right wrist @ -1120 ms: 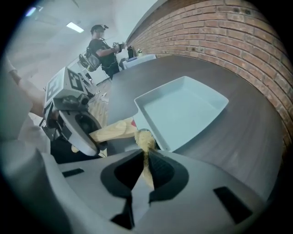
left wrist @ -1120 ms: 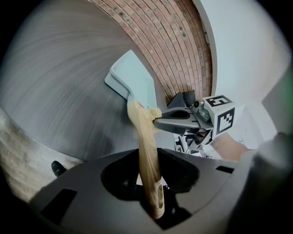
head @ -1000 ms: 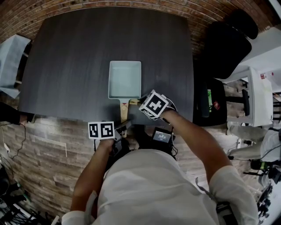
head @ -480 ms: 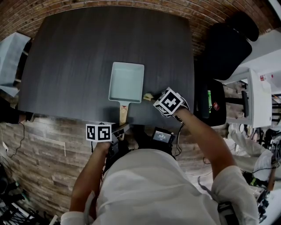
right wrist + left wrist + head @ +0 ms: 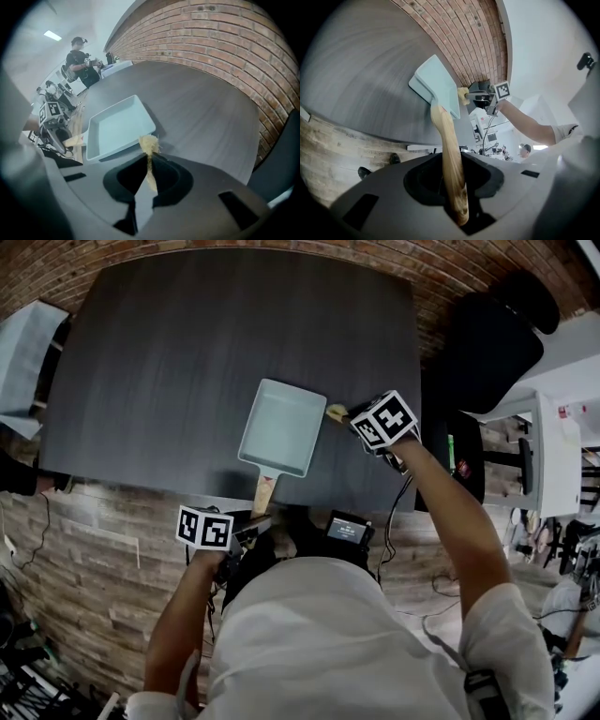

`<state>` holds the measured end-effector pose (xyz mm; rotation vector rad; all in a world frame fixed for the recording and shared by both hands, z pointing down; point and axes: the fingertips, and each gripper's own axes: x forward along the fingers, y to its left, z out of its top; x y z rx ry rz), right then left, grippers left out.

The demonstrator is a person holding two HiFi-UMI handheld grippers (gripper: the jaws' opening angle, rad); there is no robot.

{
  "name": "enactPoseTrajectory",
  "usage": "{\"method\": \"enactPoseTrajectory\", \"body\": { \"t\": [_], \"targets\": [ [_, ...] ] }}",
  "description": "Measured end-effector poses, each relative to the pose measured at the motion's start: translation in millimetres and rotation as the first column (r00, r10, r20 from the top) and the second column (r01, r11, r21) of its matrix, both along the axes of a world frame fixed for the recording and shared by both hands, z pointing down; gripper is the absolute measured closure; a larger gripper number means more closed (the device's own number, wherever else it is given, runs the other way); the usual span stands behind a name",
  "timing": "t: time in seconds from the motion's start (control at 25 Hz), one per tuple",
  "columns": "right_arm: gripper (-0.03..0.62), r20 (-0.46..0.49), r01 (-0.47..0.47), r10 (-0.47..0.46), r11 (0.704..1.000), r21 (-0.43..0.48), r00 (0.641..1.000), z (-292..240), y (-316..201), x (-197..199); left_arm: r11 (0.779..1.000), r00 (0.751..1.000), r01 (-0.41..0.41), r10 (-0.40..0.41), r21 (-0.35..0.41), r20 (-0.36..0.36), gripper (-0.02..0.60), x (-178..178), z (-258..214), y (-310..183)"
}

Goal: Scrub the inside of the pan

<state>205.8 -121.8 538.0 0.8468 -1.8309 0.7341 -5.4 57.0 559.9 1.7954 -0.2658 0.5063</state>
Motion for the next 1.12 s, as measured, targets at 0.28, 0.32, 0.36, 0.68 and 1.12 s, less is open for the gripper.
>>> {"method": "enactPoseTrajectory", "body": {
  "t": [0.28, 0.32, 0.36, 0.68, 1.12],
  "targets": [
    [0.556, -0.042, 0.044, -0.047, 0.996, -0.078, 0.998, 9, -19, 18, 0.997, 0.997, -0.077, 0.077, 0.004, 0.015, 0.466, -9, -1, 6],
    [0.556, -0.031, 0.05, -0.053, 0.993, -0.103, 0.998, 10, -21, 18, 0.997, 0.997, -0.08, 0.08, 0.003, 0.015, 0.466, -9, -1, 6],
    [0.556, -0.012, 0.054, -0.056, 0.989, -0.134, 0.998, 11, -23, 17, 0.997, 0.997, -0.081, 0.081, 0.003, 0.014, 0.466, -9, -1, 7],
    [0.556, 0.116, 0.188, -0.153, 0.883, -0.429, 0.981, 20, -29, 9, 0.993, 0.993, -0.12, 0.12, 0.002, -0.001, 0.465, -8, -3, 8],
    [0.557, 0.264, 0.346, -0.224, 0.668, -0.659, 0.938, 18, -18, -10, 0.968, 0.967, -0.248, 0.246, 0.027, 0.061, 0.465, -18, -1, 6]
  ]
}}
